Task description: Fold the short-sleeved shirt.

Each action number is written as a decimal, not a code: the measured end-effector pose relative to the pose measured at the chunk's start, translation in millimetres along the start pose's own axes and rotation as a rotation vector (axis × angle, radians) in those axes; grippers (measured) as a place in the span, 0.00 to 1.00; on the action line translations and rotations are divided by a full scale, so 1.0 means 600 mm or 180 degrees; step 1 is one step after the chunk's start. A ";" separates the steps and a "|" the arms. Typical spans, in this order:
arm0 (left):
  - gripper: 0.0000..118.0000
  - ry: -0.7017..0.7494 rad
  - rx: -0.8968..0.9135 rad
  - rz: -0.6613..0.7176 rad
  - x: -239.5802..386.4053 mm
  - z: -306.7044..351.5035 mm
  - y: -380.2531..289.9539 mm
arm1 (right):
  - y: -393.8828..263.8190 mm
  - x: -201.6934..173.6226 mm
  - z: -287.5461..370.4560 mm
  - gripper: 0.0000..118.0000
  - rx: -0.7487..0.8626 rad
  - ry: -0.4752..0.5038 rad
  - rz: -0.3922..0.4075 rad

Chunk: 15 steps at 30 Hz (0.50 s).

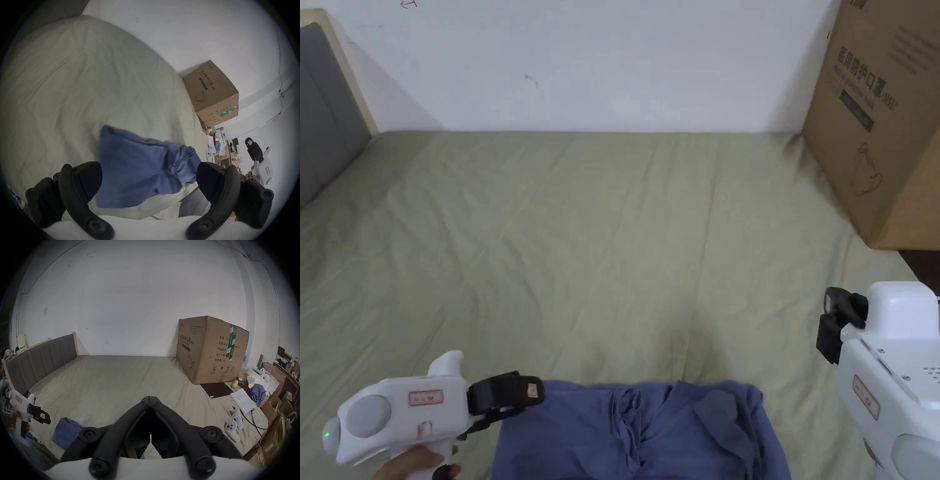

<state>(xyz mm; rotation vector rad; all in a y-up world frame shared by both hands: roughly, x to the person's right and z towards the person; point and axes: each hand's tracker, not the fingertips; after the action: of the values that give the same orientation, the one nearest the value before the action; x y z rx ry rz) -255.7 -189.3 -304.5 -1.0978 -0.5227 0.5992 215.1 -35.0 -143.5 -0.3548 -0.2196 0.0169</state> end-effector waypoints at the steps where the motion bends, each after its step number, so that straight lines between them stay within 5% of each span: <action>1: 0.98 0.0062 -0.0026 0.0065 -0.015 -0.007 -0.002 | -0.001 -0.002 -0.001 0.00 -0.0010 0.0004 0.0007; 8: 0.89 0.0103 -0.0253 0.0060 -0.059 -0.063 -0.025 | -0.007 -0.005 -0.005 0.00 -0.0078 -0.0009 0.0043; 12: 0.63 0.0224 -0.0232 -0.0180 -0.046 -0.084 -0.032 | -0.009 -0.002 -0.006 0.00 -0.0104 -0.0038 0.0052; 15: 0.12 0.0286 -0.0235 -0.0267 -0.033 -0.083 -0.031 | -0.012 0.001 -0.008 0.00 -0.0118 -0.0051 0.0047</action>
<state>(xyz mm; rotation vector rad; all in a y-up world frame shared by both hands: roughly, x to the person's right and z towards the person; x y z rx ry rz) -234.2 -241.7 -307.4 -1.1613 -0.5137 0.4583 216.3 -43.1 -145.1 -0.3932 -0.2333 0.0304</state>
